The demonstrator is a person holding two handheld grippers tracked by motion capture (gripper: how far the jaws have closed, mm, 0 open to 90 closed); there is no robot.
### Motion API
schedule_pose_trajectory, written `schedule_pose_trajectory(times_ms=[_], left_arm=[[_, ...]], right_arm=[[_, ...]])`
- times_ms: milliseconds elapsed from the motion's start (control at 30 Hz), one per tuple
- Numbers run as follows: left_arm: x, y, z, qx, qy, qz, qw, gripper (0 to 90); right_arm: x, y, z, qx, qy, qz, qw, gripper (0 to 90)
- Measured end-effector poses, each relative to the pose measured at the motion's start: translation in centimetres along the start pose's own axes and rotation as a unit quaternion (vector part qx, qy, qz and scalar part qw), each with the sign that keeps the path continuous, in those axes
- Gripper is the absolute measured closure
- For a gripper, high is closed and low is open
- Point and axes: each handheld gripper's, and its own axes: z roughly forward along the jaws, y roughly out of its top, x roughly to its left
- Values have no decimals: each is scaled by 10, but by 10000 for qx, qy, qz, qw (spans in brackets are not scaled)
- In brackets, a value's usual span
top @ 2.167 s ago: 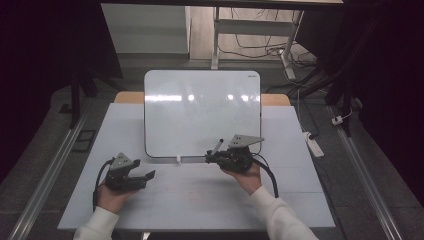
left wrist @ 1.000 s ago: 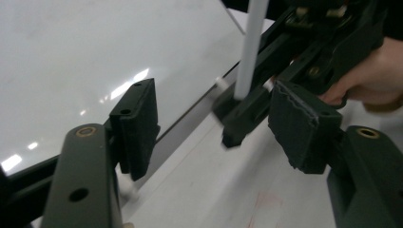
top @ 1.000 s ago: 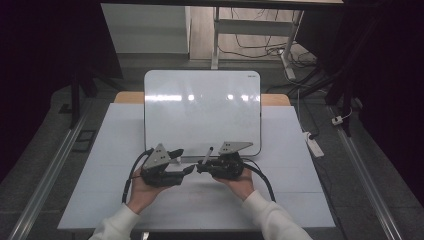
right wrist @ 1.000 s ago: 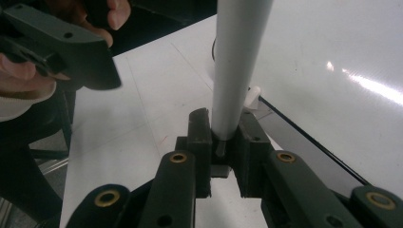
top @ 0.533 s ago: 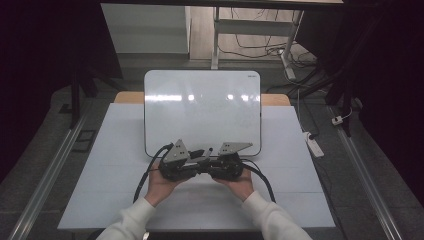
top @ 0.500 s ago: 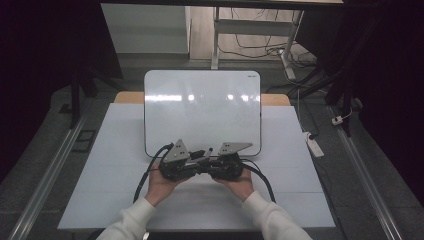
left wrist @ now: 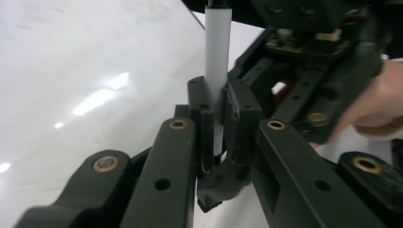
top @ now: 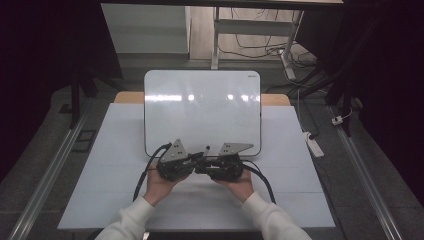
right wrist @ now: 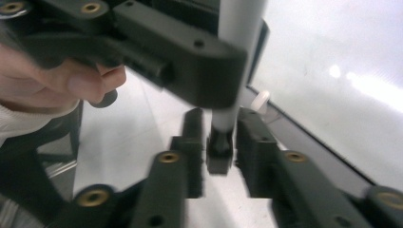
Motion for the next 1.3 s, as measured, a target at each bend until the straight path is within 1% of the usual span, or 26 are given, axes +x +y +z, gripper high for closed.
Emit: schedule_pose_trajectory(times_ms=[133, 200, 300, 400, 433, 600, 700, 833, 967, 1067, 1167, 1233, 1300], left_arm=[[11, -1, -12, -106, 215, -178, 9996, 814], [17, -3, -17, -114, 323, -233, 9991, 814], [23, -6, -24, -117, 438, -292, 9985, 814], [27, -8, -29, -105, 513, -318, 9981, 814], [27, -8, -31, -99, 532, -323, 9980, 814], [30, -7, -38, -49, 629, -338, 9974, 814], [33, -7, -43, -7, 685, -389, 9969, 814], [40, -8, -49, 68, 813, -510, 9954, 813], [50, -9, -50, 264, 989, -597, 9930, 813], [59, -10, -49, 412, 1143, -649, 9905, 812], [69, -9, -48, 579, 1343, -714, 9867, 812], [77, -8, -45, 696, 1415, -798, 9843, 811], [84, -7, -42, 880, 1526, -815, 9810, 811]], right_arm=[[1, 0, -9, -203, -213, -82, 9995, 559], [0, -3, -16, -246, -312, -141, 9991, 538], [-5, -9, -30, -253, -524, -234, 9980, 517], [-11, -17, -45, -284, -754, -249, 9964, 501], [-13, -20, -50, -271, -859, -285, 9955, 500], [-20, -33, -80, -276, -1255, -303, 9912, 483], [-22, -41, -99, -287, -1494, -277, 9880, 480], [-26, -53, -124, -322, -1779, -216, 9833, 477], [-29, -64, -143, -320, -2008, -152, 9790, 476], [-31, -69, -154, -329, -2135, -75, 9764, 475], [-32, -73, -161, -347, -2227, -13, 9743, 475], [-31, -74, -163, -348, -2269, -43, 9733, 475], [-31, -74, -164, -318, -2294, -83, 9728, 475]])
